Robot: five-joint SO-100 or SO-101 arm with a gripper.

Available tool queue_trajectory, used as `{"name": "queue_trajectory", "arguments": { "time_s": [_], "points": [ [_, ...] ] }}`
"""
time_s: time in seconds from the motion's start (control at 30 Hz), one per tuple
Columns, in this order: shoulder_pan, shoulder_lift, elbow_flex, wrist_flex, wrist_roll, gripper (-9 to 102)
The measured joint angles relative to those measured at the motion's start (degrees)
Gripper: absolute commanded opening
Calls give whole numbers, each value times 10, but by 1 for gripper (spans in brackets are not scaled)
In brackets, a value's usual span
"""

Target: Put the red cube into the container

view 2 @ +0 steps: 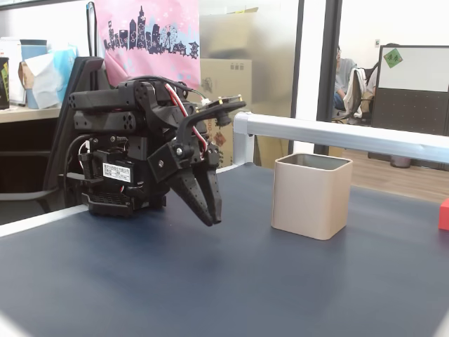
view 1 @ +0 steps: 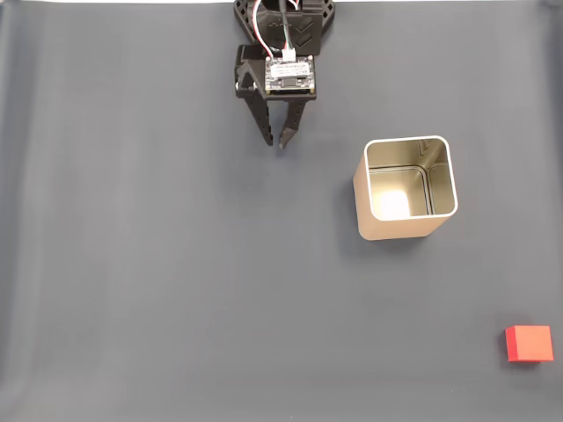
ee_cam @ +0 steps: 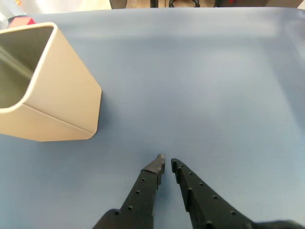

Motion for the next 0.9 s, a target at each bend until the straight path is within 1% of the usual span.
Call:
{"name": "queue_trajectory", "arguments": {
  "time_s": [0.13,0.27,0.5,0.7,0.9],
  "points": [
    [0,-66,-73,-15,16,0],
    [0,-183,-185,-15,33,0],
    [-10,-411,-439,26,40,0],
    [-71,-578,-647,70,52,0],
    [-153,-726,-824,97,102,3]
  ]
}}
